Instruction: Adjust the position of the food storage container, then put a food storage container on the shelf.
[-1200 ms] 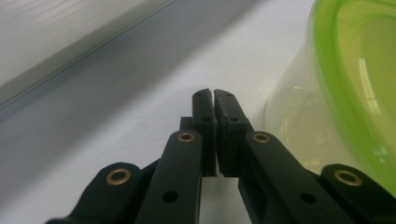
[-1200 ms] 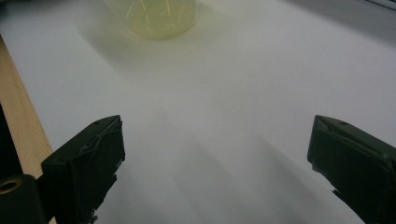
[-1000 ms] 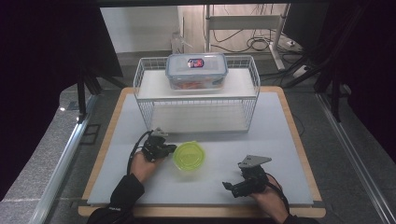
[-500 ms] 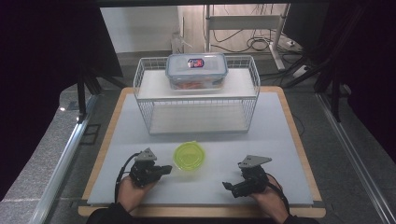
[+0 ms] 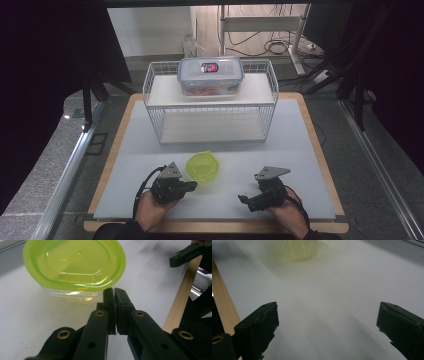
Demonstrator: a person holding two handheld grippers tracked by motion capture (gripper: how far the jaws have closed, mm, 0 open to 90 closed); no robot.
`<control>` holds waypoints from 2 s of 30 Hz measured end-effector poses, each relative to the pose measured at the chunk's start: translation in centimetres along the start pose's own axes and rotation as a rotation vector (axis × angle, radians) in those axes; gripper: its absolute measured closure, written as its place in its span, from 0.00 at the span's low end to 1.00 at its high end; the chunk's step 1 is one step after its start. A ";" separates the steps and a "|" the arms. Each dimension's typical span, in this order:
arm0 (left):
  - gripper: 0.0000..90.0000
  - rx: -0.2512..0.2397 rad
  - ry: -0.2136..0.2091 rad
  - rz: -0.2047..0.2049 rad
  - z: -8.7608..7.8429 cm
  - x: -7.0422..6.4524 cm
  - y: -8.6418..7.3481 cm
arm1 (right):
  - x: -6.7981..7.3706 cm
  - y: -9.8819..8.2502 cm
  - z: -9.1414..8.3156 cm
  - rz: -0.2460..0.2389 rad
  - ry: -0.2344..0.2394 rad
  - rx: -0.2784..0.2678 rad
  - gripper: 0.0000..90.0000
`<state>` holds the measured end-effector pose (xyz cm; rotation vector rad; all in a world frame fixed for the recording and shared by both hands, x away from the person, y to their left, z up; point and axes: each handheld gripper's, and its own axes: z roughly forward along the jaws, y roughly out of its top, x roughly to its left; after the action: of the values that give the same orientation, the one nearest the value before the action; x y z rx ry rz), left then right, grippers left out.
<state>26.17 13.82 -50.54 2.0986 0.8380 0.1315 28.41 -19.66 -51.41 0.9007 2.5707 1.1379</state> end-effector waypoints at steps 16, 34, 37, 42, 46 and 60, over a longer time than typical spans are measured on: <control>0.97 -0.032 0.071 -0.074 -0.8 2.5 -0.2 | 0.0 0.0 0.0 -0.002 0.002 0.002 0.04; 0.14 -0.010 0.148 0.038 -2.0 1.1 -1.5 | 0.0 0.0 -0.1 0.005 0.015 -0.005 0.04; 0.08 -0.017 0.173 0.060 -2.2 0.7 -1.8 | -0.1 0.1 -0.2 0.008 0.004 -0.013 0.02; 0.05 -0.055 0.184 0.059 -2.7 0.5 -2.4 | -0.2 0.4 -0.4 0.018 -0.003 -0.038 0.01; 0.04 -0.066 0.200 0.056 -3.2 0.5 -3.0 | -0.4 0.9 -0.5 0.023 -0.003 -0.058 0.03; 0.04 -0.046 0.219 0.034 -3.5 0.5 -4.6 | -2.0 3.8 0.8 0.140 0.048 -0.042 0.01</control>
<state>22.91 18.44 -51.81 2.0811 0.9188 0.4012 32.06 -18.43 -49.34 1.0703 2.5451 1.2604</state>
